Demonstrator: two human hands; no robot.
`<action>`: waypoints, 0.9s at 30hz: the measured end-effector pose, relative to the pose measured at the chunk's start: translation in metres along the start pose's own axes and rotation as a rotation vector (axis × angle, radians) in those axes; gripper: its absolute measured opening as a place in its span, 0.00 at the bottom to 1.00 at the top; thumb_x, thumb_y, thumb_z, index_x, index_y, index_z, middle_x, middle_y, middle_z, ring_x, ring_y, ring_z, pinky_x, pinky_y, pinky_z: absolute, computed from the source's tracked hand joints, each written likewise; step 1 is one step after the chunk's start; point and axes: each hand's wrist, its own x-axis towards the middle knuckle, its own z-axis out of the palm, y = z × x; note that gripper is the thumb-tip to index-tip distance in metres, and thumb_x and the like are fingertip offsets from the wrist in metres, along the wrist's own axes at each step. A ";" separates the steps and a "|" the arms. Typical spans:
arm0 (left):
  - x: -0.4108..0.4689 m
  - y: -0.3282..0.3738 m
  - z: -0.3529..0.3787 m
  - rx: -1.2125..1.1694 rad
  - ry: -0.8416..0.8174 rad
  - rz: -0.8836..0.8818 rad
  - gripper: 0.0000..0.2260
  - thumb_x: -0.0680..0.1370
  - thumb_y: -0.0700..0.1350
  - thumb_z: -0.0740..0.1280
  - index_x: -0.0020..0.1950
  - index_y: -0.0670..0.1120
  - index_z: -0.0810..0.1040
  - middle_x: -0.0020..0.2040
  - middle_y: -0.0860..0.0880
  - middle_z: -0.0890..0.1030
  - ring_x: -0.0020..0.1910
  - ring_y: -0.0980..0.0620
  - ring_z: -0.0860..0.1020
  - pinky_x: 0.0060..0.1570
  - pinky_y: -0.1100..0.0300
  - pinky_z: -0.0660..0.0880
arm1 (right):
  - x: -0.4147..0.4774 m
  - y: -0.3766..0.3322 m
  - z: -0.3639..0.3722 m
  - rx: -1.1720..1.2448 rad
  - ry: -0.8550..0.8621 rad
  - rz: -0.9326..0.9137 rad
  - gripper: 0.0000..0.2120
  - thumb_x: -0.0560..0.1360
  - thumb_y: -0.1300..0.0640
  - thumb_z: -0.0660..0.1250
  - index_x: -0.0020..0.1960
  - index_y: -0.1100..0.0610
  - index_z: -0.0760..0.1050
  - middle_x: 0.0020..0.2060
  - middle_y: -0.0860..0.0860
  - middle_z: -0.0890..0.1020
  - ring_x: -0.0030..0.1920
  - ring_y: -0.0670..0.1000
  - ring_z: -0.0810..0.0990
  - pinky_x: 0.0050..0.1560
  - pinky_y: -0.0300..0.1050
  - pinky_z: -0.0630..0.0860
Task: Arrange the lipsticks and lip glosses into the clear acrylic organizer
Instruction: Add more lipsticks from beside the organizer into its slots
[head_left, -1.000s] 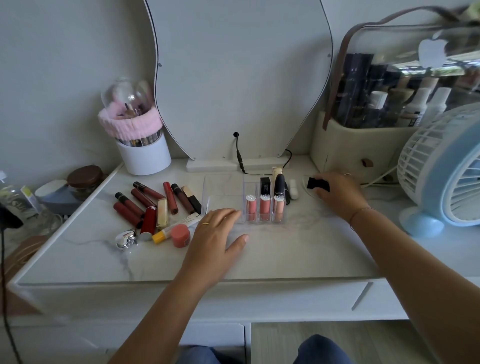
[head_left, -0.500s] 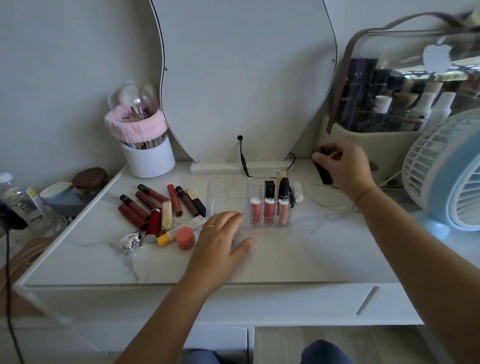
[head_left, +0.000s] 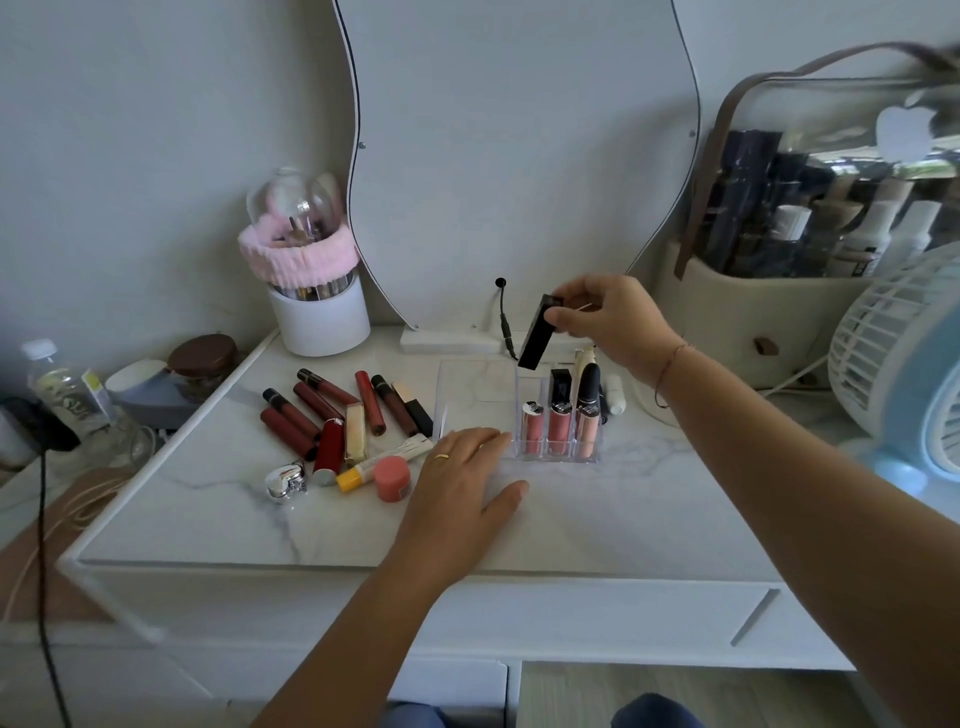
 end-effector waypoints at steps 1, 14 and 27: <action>0.000 0.000 0.000 -0.002 0.001 -0.002 0.23 0.78 0.56 0.59 0.71 0.51 0.64 0.70 0.54 0.67 0.70 0.54 0.60 0.70 0.59 0.56 | 0.002 -0.001 0.001 -0.011 -0.012 -0.001 0.10 0.70 0.59 0.73 0.51 0.59 0.80 0.39 0.51 0.84 0.34 0.43 0.79 0.43 0.38 0.77; 0.000 0.000 0.000 0.005 0.000 0.001 0.23 0.78 0.56 0.58 0.72 0.51 0.64 0.70 0.54 0.67 0.70 0.54 0.59 0.69 0.60 0.54 | 0.006 -0.009 -0.003 -0.142 -0.099 -0.048 0.09 0.69 0.56 0.74 0.49 0.56 0.80 0.38 0.46 0.82 0.38 0.45 0.79 0.46 0.37 0.76; 0.000 0.001 0.000 -0.016 0.002 -0.003 0.23 0.78 0.56 0.59 0.71 0.51 0.65 0.70 0.54 0.67 0.70 0.54 0.60 0.69 0.59 0.56 | 0.005 0.016 0.019 -0.154 -0.199 0.056 0.09 0.66 0.57 0.77 0.46 0.55 0.82 0.38 0.49 0.84 0.40 0.48 0.81 0.44 0.37 0.76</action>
